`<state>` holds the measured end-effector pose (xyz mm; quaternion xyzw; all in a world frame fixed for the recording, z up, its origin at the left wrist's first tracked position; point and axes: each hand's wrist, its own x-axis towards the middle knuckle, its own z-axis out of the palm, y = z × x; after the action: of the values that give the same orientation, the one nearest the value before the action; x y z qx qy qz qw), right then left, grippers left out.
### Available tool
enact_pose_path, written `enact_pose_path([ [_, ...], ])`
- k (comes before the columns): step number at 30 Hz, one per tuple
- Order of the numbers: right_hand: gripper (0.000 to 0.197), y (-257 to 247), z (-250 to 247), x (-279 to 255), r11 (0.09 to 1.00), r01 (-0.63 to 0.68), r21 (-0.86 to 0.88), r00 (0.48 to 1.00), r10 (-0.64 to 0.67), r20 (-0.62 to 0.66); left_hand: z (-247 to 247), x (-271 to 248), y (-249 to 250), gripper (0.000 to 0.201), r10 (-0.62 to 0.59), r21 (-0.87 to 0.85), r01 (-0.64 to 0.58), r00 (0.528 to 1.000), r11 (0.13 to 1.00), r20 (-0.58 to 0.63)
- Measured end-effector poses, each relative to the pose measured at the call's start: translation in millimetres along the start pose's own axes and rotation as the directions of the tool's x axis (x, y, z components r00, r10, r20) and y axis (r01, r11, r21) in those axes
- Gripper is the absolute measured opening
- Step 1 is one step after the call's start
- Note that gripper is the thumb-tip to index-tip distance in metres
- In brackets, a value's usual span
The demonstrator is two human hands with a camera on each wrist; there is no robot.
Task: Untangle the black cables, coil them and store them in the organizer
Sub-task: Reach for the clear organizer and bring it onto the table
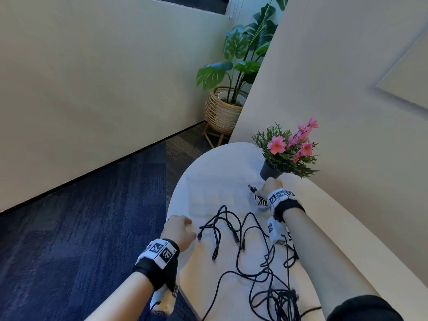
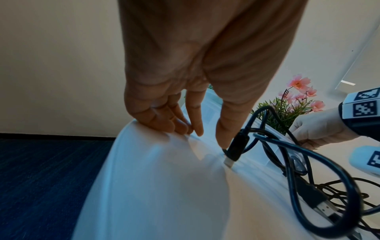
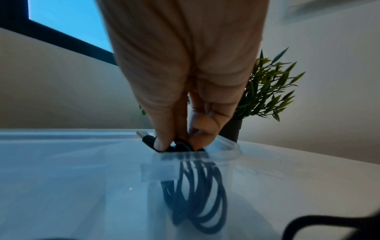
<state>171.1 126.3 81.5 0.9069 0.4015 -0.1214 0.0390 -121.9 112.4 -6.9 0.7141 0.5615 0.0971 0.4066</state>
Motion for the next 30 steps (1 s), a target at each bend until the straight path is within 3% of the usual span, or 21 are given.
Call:
enact_pose_path([
  [5,0.034,-2.9,-7.6,0.9,0.993,-0.002,-0.114,1.000,0.005,0.025,1.7,-0.8,-2.4,0.041,0.003,-0.001,-0.003,1.000,1.000,-0.011],
  [8,0.014,-5.4,-2.7,0.1,0.978,0.026,-0.208,1.000,-0.028,-0.004,1.3,0.2,-1.8,0.040,0.007,-0.010,-0.007,1.000,1.000,-0.018],
  [11,0.012,-8.2,-3.8,-1.3,0.971,0.034,-0.239,0.999,-0.031,0.016,-0.2,0.3,-1.1,0.039,0.001,-0.024,-0.001,1.000,1.000,-0.024],
  [12,0.009,-7.4,-6.1,-1.4,0.974,0.037,-0.224,0.999,-0.031,0.034,-0.4,0.4,-1.1,0.039,0.001,-0.026,-0.002,1.000,1.000,-0.024],
  [16,0.042,-3.4,-13.0,-2.1,0.986,0.054,-0.158,0.990,-0.032,0.140,-0.4,-0.5,0.1,0.039,-0.009,-0.023,0.008,1.000,1.000,-0.018],
  [19,0.025,-1.1,-14.3,-8.4,0.988,0.077,-0.130,0.997,-0.073,0.035,-0.2,0.7,1.4,0.038,-0.007,-0.026,0.007,1.000,1.000,-0.028],
  [21,0.042,-1.2,-10.5,-3.0,0.981,0.174,-0.084,0.984,-0.176,-0.016,0.1,1.9,1.4,0.038,-0.010,-0.032,0.009,0.999,0.999,-0.031],
  [23,0.041,-3.6,-8.6,-1.4,0.972,0.233,0.033,0.972,-0.233,-0.016,0.1,2.2,1.3,0.038,-0.012,-0.038,0.011,1.000,0.999,-0.027],
  [27,0.023,-2.8,-3.8,-1.4,0.958,0.260,0.125,0.963,-0.248,-0.102,0.0,2.8,0.0,0.038,-0.006,-0.042,0.005,1.000,0.999,-0.027],
  [30,0.020,0.2,1.8,-2.4,0.952,0.209,0.222,0.972,-0.179,-0.150,-0.2,3.2,-0.5,0.038,-0.003,-0.041,0.002,1.000,0.999,-0.031],
])
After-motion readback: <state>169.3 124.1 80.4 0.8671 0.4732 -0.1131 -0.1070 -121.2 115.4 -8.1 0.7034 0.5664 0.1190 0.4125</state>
